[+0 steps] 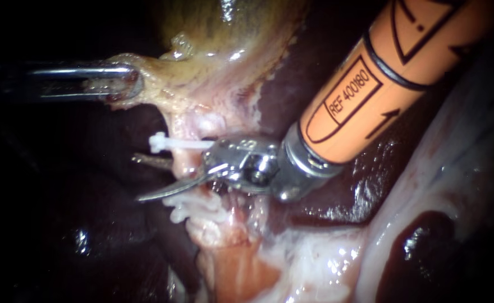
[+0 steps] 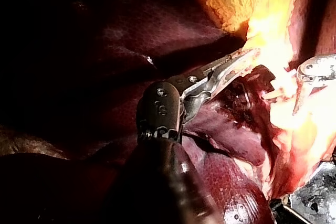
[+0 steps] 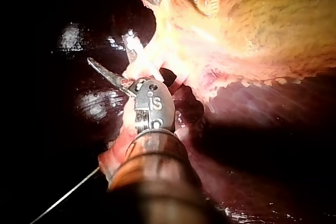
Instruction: Go to the cutting position left tube
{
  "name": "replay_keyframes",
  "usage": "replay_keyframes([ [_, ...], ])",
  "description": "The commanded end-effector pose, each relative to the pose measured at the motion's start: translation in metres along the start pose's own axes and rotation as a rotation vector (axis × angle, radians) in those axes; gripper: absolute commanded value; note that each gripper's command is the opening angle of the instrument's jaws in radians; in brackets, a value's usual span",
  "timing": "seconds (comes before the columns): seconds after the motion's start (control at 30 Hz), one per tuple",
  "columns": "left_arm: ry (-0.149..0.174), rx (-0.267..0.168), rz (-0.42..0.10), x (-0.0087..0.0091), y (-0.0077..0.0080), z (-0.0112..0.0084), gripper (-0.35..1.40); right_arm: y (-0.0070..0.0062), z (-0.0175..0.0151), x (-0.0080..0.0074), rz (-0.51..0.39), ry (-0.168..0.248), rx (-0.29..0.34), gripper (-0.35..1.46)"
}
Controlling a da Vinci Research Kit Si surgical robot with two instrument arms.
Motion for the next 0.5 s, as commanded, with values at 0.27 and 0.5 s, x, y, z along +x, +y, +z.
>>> replay_keyframes([
  [0.27,0.0,-0.001,0.0,0.0,0.0001,0.0,-0.35,-0.0004,0.0001,0.0003,0.004,0.006,0.012,1.43],
  [0.5,0.001,0.0,0.0,0.0001,0.0001,0.0001,-0.35,-0.0003,0.0001,0.0002,0.004,0.009,0.006,1.43],
])
